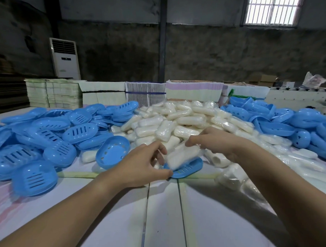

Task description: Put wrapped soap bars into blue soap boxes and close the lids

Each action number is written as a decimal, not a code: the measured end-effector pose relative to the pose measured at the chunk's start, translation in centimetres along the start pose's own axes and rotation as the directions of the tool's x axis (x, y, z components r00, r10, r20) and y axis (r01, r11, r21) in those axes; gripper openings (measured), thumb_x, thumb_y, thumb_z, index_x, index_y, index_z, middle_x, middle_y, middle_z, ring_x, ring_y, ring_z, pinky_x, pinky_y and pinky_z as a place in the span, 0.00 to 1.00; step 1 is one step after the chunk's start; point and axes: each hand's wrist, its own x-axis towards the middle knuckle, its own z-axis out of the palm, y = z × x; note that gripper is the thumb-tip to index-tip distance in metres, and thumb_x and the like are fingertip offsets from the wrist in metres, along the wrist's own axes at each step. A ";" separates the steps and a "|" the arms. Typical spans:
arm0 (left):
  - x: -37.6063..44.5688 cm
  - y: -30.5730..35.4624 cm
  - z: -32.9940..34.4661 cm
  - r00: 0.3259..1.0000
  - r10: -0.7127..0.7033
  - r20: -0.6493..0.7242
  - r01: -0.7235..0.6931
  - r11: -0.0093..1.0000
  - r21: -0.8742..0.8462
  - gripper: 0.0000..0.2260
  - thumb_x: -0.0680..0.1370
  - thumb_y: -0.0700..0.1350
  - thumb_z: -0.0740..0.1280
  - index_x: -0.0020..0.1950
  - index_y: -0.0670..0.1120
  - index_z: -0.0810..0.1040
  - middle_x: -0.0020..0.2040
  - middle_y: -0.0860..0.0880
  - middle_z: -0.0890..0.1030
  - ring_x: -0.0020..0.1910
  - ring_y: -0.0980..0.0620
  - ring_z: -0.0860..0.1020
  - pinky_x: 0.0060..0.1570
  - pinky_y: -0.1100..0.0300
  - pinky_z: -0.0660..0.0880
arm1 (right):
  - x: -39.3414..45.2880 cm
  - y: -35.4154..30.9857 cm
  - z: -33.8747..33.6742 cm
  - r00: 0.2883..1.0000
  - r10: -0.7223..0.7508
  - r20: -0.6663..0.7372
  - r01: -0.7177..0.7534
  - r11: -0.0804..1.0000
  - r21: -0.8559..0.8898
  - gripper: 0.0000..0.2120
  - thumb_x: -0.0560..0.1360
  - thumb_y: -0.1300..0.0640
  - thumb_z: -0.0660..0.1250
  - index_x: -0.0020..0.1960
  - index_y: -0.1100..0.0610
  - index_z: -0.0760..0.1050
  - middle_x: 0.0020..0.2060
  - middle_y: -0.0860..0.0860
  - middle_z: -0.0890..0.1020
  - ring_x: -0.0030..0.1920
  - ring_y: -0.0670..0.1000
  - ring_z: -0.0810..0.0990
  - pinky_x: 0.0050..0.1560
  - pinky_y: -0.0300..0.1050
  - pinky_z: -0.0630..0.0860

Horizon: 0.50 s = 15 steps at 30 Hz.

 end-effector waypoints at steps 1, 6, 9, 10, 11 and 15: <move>-0.1 0.1 0.0 1.000 -0.006 0.001 0.006 1.000 0.006 0.20 0.65 0.63 0.74 0.52 0.63 0.71 0.48 0.58 0.80 0.42 0.59 0.76 0.45 0.61 0.74 | 0.1 0.2 -0.5 1.000 0.009 -0.006 -0.009 1.000 0.016 0.22 0.64 0.41 0.72 0.48 0.56 0.77 0.40 0.49 0.76 0.39 0.48 0.71 0.40 0.42 0.65; -0.2 1.3 0.9 0.998 -0.032 -0.050 0.035 0.998 0.052 0.31 0.58 0.76 0.69 0.56 0.67 0.66 0.50 0.61 0.77 0.49 0.61 0.74 0.51 0.58 0.73 | 0.0 0.9 -2.6 0.999 0.047 -0.004 -0.046 0.995 0.092 0.21 0.63 0.42 0.71 0.47 0.57 0.77 0.40 0.51 0.75 0.40 0.49 0.72 0.42 0.44 0.69; -0.2 1.4 1.4 0.999 -0.011 -0.041 0.015 0.993 0.117 0.30 0.60 0.73 0.71 0.56 0.67 0.65 0.49 0.63 0.76 0.49 0.65 0.71 0.48 0.61 0.68 | 0.1 1.2 -1.8 0.996 0.048 0.080 -0.050 0.999 0.018 0.17 0.69 0.44 0.72 0.48 0.57 0.78 0.40 0.51 0.76 0.37 0.48 0.73 0.38 0.41 0.69; -0.2 1.3 1.4 0.999 -0.003 -0.036 0.008 0.992 0.129 0.29 0.61 0.72 0.72 0.56 0.66 0.65 0.49 0.64 0.75 0.50 0.67 0.70 0.47 0.62 0.66 | 0.1 1.1 -1.2 0.994 0.050 0.095 -0.048 0.999 -0.023 0.15 0.70 0.44 0.72 0.44 0.56 0.77 0.36 0.50 0.75 0.33 0.46 0.72 0.34 0.40 0.67; -0.2 1.2 1.4 0.999 -0.004 -0.034 0.008 0.992 0.125 0.28 0.62 0.70 0.73 0.56 0.65 0.66 0.49 0.64 0.75 0.50 0.68 0.69 0.47 0.63 0.65 | 0.1 1.0 -0.7 0.994 0.041 0.102 -0.035 0.998 -0.055 0.14 0.70 0.44 0.71 0.40 0.55 0.76 0.33 0.48 0.74 0.29 0.46 0.70 0.31 0.40 0.65; -0.2 0.8 1.1 0.999 -0.027 -0.042 0.031 0.995 0.091 0.24 0.62 0.68 0.75 0.53 0.63 0.72 0.48 0.64 0.76 0.52 0.67 0.70 0.49 0.62 0.67 | 0.5 1.0 0.5 0.994 -0.039 0.100 0.052 0.990 -0.130 0.19 0.72 0.42 0.70 0.32 0.53 0.70 0.24 0.44 0.70 0.28 0.47 0.67 0.33 0.43 0.63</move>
